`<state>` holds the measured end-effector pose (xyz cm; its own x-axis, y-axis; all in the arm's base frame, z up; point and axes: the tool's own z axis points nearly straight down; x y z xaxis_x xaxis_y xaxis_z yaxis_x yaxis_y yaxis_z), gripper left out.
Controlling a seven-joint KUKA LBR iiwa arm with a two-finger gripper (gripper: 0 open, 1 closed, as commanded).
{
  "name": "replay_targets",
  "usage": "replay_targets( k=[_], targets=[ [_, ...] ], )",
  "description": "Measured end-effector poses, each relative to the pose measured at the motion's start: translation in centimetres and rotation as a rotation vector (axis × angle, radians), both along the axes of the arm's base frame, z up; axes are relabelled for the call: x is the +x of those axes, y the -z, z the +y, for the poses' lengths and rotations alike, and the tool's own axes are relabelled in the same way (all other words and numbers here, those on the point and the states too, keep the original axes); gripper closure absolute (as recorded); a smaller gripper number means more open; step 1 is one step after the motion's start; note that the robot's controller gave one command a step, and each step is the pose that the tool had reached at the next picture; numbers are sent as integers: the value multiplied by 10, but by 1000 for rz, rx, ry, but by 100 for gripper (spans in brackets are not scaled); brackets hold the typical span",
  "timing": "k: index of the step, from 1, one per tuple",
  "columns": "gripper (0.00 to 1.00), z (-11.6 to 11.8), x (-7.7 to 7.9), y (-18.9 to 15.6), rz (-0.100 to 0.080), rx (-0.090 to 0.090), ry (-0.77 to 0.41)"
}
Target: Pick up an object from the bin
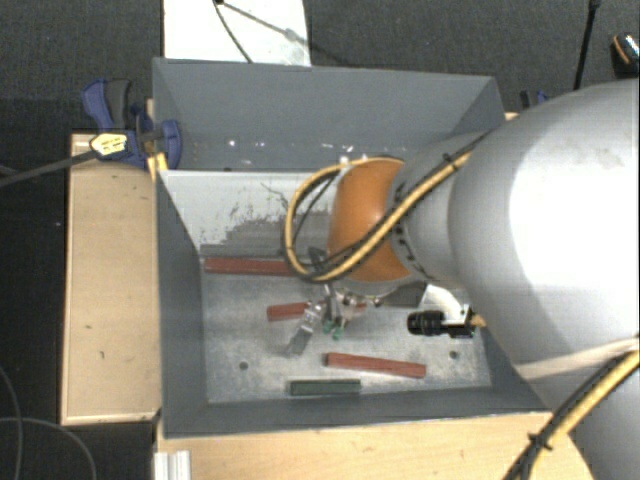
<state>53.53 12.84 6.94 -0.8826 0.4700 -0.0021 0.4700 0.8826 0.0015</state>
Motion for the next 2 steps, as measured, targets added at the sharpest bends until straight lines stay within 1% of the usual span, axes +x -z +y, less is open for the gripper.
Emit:
replay_targets(
  k=[1,2],
  targets=[
    [0,0,1,0,-1,-1,-7],
    [100,0,1,-1,0,-1,-11]
  ],
)
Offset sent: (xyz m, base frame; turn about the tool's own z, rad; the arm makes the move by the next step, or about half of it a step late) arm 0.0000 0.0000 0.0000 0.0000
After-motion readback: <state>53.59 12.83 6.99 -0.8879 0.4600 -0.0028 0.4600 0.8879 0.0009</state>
